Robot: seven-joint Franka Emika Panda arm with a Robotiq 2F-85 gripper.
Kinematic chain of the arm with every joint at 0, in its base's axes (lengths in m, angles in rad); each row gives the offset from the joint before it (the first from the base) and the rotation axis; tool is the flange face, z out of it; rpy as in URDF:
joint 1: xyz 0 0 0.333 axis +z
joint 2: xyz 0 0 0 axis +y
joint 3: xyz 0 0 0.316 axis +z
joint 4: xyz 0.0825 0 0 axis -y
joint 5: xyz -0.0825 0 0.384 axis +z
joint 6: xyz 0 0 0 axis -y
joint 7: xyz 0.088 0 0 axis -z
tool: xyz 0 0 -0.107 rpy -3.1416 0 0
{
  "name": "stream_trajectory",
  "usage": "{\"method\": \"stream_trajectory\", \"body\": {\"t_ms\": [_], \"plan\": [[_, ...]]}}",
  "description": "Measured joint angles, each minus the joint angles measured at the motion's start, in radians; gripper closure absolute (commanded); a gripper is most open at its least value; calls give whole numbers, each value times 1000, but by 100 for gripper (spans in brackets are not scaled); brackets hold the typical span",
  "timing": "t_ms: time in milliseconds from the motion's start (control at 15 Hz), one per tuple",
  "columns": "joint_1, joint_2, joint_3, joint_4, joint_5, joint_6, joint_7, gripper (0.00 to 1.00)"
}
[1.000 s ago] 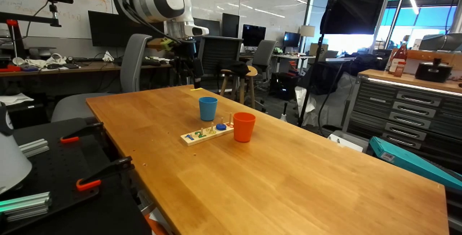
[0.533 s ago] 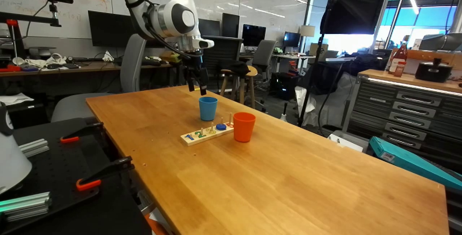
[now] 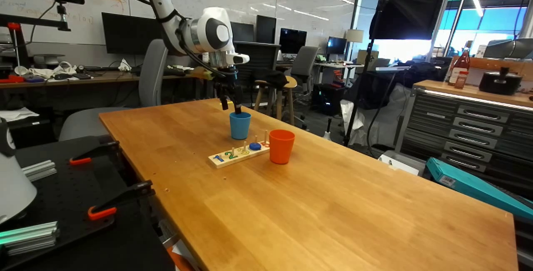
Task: Put the light blue cup inside the orange cup
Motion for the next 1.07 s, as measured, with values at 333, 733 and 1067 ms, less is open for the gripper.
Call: {"method": "stream_trajectory", "body": {"t_ms": [333,733,1067], "plan": [[7,79,-21,50,2,3,-1,65],[8,98,-23,52,7,4,-3,100],[8,97,-40,56,10,3,-17,99]]}}
